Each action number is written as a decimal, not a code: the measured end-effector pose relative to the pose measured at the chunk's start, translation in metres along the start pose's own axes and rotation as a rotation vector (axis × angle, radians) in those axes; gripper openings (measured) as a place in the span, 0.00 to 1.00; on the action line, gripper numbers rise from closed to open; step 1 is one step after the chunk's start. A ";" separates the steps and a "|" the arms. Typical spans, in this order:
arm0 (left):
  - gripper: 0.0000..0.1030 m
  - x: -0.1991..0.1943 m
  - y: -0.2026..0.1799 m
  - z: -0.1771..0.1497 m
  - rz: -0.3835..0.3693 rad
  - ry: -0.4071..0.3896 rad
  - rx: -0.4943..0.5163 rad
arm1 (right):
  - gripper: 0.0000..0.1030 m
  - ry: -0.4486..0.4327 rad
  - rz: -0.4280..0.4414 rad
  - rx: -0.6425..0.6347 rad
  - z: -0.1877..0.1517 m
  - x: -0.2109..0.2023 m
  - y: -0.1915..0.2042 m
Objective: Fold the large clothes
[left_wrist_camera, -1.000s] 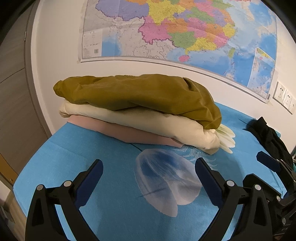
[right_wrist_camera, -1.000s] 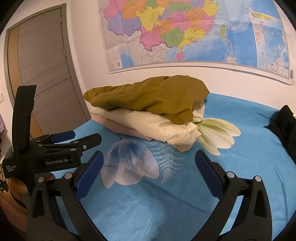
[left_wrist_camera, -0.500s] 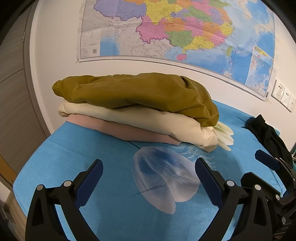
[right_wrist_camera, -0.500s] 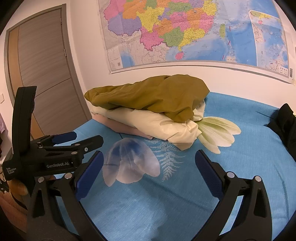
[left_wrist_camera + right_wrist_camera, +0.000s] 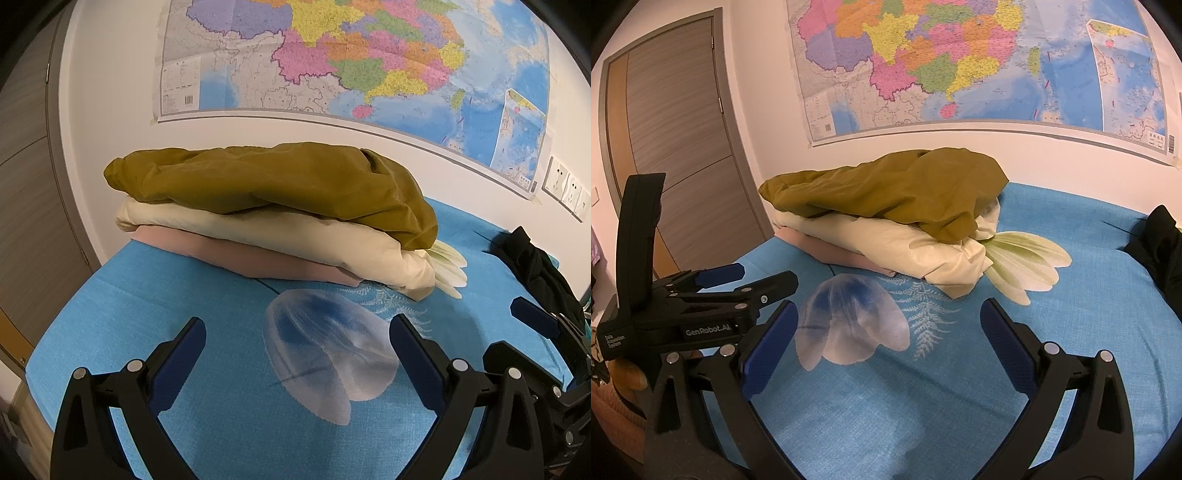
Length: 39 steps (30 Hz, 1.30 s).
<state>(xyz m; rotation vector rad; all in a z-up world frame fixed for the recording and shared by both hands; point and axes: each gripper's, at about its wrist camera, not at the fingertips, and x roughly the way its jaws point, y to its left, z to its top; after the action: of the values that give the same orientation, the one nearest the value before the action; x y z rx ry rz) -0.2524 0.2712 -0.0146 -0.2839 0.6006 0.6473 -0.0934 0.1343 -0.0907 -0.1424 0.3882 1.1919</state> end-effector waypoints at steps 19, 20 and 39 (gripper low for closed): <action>0.93 0.004 0.000 0.001 0.000 0.007 -0.003 | 0.95 0.003 0.004 0.006 0.001 0.000 0.001; 0.93 0.004 0.000 0.001 -0.001 0.009 -0.003 | 0.95 0.003 0.005 0.007 0.001 0.001 0.001; 0.93 0.003 -0.002 0.002 0.000 0.005 0.002 | 0.95 0.006 0.008 0.006 0.001 0.002 0.002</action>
<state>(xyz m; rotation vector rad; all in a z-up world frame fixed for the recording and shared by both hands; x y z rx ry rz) -0.2481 0.2719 -0.0148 -0.2840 0.6060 0.6460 -0.0942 0.1371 -0.0903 -0.1394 0.3978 1.1989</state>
